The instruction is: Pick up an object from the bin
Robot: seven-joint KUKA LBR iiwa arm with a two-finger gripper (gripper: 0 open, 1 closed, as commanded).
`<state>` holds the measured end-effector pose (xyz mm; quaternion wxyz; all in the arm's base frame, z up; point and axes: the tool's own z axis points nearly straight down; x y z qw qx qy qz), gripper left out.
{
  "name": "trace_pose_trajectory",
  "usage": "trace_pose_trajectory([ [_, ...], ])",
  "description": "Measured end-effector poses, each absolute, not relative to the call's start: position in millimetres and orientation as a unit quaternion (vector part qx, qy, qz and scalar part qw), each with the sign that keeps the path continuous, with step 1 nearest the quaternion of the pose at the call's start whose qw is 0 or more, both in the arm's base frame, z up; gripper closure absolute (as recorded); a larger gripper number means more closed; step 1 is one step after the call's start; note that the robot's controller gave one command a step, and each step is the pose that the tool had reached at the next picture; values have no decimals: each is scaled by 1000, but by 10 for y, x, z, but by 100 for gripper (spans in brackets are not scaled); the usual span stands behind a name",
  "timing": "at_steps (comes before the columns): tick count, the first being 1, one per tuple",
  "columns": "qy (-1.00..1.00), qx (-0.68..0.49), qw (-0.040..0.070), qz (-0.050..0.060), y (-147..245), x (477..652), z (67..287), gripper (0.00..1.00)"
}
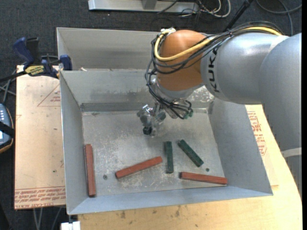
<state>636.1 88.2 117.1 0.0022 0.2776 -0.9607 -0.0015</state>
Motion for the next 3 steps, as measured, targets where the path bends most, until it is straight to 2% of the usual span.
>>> trace_pose_trajectory([
  [1, -958, 287, -3, 0, 1141, 6287, 1607, 100],
  [2, -960, 280, -1, -1, 883, 6294, 1818, 100],
  [3, -961, 278, -2, 0, 1030, 6177, 2049, 100],
])
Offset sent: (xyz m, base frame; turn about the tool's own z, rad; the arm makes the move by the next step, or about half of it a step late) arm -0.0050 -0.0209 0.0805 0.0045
